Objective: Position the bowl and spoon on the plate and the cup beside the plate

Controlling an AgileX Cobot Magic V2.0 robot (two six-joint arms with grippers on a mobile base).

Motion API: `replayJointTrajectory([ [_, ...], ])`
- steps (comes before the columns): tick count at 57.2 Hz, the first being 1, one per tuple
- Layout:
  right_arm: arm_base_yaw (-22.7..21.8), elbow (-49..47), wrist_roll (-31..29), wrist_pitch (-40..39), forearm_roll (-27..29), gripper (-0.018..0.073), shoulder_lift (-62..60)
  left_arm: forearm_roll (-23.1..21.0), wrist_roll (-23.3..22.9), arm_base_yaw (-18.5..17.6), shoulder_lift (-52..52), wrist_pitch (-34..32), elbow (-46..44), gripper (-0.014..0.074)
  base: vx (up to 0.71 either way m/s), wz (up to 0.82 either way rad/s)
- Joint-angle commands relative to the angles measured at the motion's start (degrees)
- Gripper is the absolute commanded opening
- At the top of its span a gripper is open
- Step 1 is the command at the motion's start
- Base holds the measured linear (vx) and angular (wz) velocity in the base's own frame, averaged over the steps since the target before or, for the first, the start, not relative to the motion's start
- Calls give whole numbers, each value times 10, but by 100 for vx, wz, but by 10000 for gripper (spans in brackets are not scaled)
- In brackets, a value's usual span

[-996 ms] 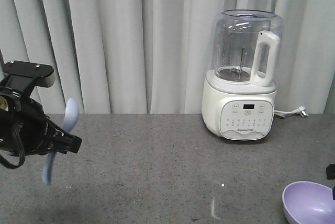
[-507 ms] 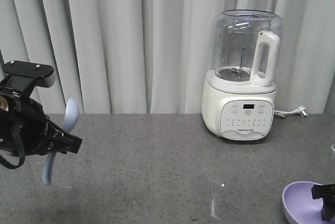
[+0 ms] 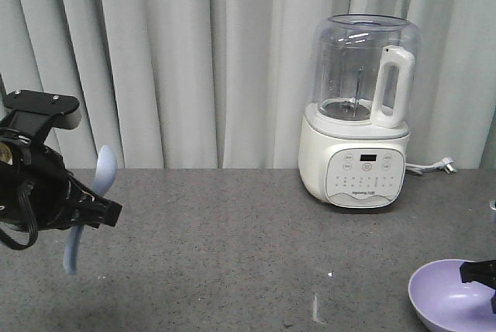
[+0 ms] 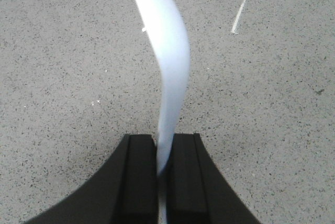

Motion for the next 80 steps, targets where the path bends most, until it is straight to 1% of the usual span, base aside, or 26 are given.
replayJointTrajectory([
  [1,2,-14,-23,-23,10,-11,-56,-1,-6,-1,-23,-44,-14,-3,0,0],
  [7,19,-12,-54,-38,41,-11,-109,-1,-6,-1,-26,-66,-12,-3,0,0],
  [14,61,-12,-96,-61,58,-10,-178,2,-4,-1,-47,-93,9,-3,0,0],
  [19,91,-12,-97,-83,63,-10,-227,16,-7,-1,-75,-119,42,-3,0,0],
  [27,134,-3,-97,-131,77,-10,-302,14,-5,-1,-127,-163,93,-3,0,0],
  [35,160,55,-95,-195,90,-9,-395,15,-3,-1,-190,-210,140,-3,0,0],
  [42,163,121,-86,-240,93,-9,-468,15,8,-1,-257,-249,190,-3,0,0],
  [51,163,189,-74,-256,94,-9,-559,9,6,-1,-348,-280,249,-1,0,0],
  [65,163,239,-68,-247,93,-9,-646,9,-6,-1,-472,-274,286,0,0,0],
  [72,163,241,-69,-239,92,-9,-660,9,-6,-1,-524,-259,288,0,0,0],
  [80,163,241,-69,-238,92,-9,-660,9,-6,-1,-554,-248,288,0,0,0],
])
